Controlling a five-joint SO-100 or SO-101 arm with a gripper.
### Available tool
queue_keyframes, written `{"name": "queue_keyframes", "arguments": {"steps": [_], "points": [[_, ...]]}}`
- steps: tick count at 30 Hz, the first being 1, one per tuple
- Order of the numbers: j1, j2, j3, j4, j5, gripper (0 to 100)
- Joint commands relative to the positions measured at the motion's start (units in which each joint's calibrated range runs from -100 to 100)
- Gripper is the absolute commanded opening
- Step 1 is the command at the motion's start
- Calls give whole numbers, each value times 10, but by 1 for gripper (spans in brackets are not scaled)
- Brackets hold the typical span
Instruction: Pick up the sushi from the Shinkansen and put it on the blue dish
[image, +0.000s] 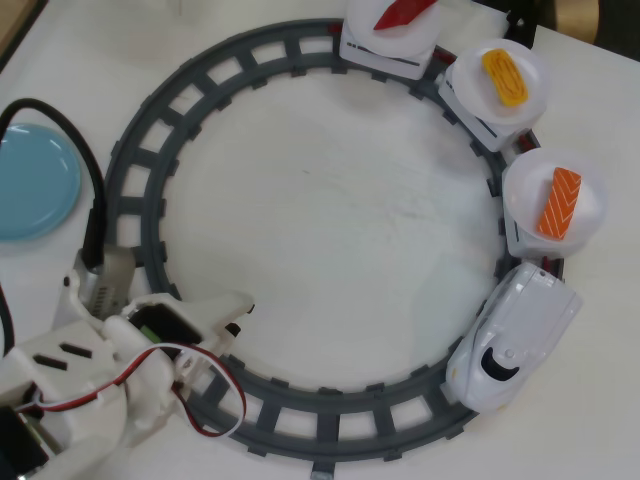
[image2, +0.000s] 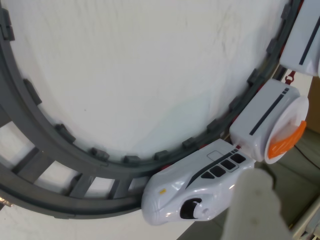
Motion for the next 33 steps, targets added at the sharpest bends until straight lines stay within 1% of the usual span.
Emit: {"name": "queue_keyframes", "arguments": {"steps": [1,20,33], "points": [[7,1,-30,-7,2,12],[3,1,-29,-3,2,12],[8,0,16,-5,2,12]]}}
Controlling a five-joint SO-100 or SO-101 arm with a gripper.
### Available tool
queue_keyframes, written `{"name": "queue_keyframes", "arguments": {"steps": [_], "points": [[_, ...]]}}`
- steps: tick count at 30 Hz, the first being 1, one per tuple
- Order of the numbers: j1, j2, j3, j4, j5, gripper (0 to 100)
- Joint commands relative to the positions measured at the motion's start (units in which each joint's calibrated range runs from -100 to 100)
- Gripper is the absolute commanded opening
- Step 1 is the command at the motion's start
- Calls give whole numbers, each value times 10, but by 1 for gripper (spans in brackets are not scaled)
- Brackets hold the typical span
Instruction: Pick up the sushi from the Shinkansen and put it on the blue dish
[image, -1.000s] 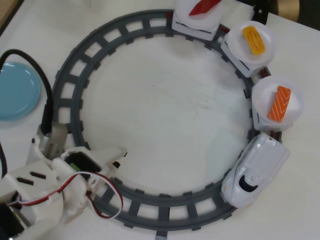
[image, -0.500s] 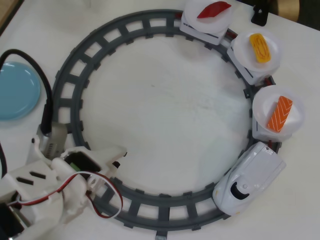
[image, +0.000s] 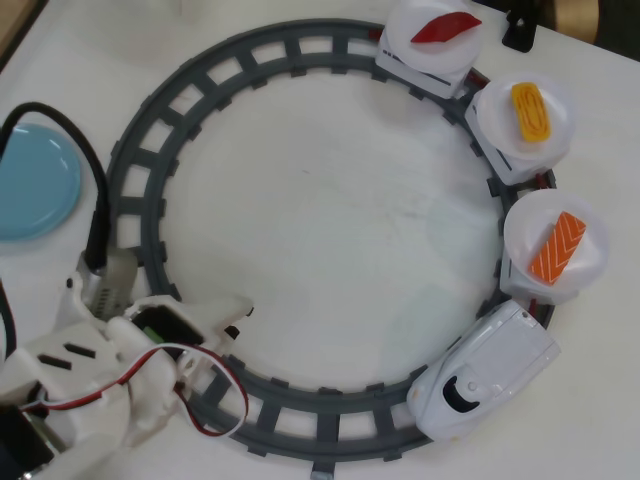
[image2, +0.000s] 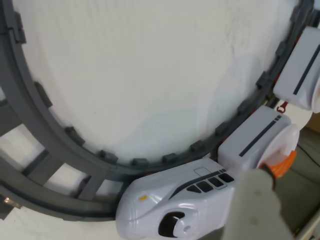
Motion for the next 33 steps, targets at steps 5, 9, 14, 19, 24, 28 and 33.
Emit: {"name": "queue_keyframes", "arguments": {"steps": [5,9,14,19,24,28,33], "points": [[7,0,5,-4,2,12],[10,0,5,-3,2,12],[42,0,-1,-3,3,12],[54,2,-7,16,34,12],[70,1,-20,29,61,12],[90,5,-35,29,85,12],[116,9,-50,29,124,12]]}}
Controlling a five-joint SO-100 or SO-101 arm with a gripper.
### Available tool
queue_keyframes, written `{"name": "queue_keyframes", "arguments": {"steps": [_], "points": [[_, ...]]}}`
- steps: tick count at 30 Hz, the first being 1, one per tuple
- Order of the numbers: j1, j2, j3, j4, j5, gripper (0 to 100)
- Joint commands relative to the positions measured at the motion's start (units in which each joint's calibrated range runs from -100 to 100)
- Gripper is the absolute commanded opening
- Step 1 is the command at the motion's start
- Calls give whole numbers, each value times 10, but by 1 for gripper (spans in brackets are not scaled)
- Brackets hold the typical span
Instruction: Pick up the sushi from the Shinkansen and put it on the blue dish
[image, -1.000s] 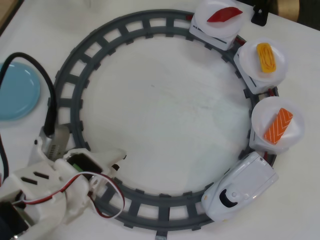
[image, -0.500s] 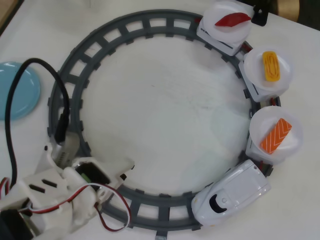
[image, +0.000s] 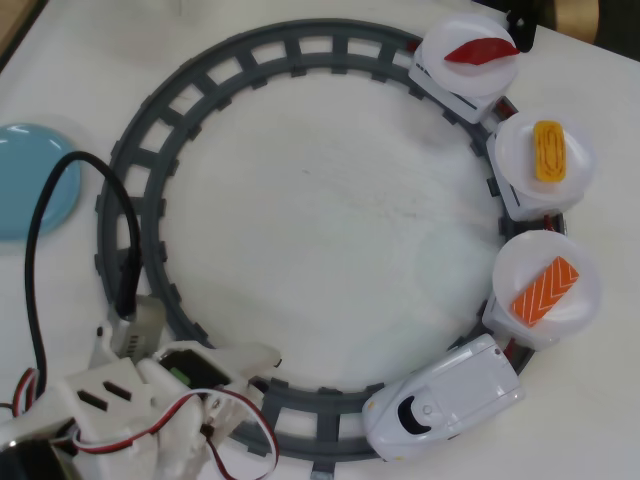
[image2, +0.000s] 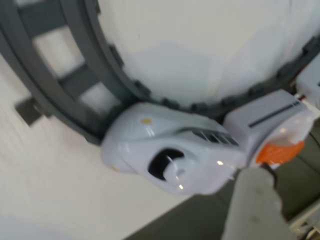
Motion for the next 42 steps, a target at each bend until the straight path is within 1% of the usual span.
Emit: {"name": "queue_keyframes", "arguments": {"steps": [1,9,17,21,28,32,40,42], "points": [[19,2,-39,1,29,12],[42,25,-45,1,110,12],[62,73,-87,2,149,12],[62,80,-113,42,172,12],[68,98,-225,138,216,12],[79,109,-271,169,231,12],[93,113,-234,174,268,12],[92,113,-217,174,280,15]]}}
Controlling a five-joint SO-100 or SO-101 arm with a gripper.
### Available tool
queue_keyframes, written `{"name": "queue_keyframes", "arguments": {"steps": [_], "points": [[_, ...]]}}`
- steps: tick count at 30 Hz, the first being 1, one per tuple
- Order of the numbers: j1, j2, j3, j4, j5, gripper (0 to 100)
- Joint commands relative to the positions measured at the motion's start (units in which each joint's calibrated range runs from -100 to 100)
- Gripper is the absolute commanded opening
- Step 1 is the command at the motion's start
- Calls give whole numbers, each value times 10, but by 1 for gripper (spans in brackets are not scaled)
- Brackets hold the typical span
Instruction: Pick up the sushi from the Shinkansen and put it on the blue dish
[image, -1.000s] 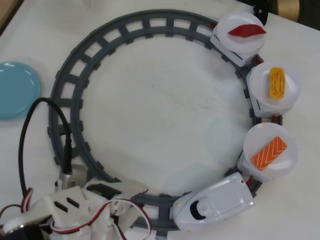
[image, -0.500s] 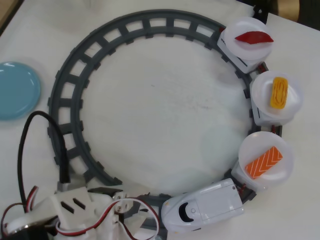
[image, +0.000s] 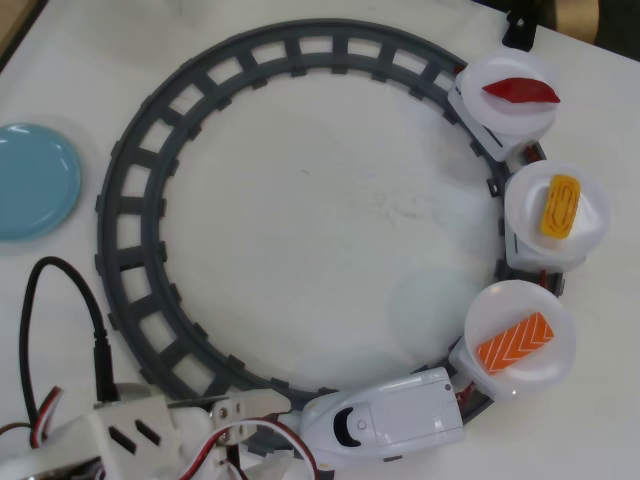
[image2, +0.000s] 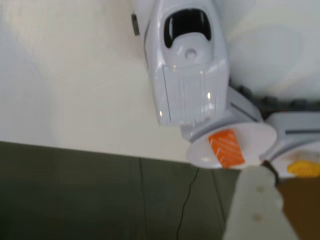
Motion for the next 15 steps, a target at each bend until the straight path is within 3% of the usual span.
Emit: {"name": "queue_keyframes", "arguments": {"steps": [1,4,15], "points": [[3,1,16,2,21,17],[3,1,32,2,37,23],[6,3,56,2,101,24]]}}
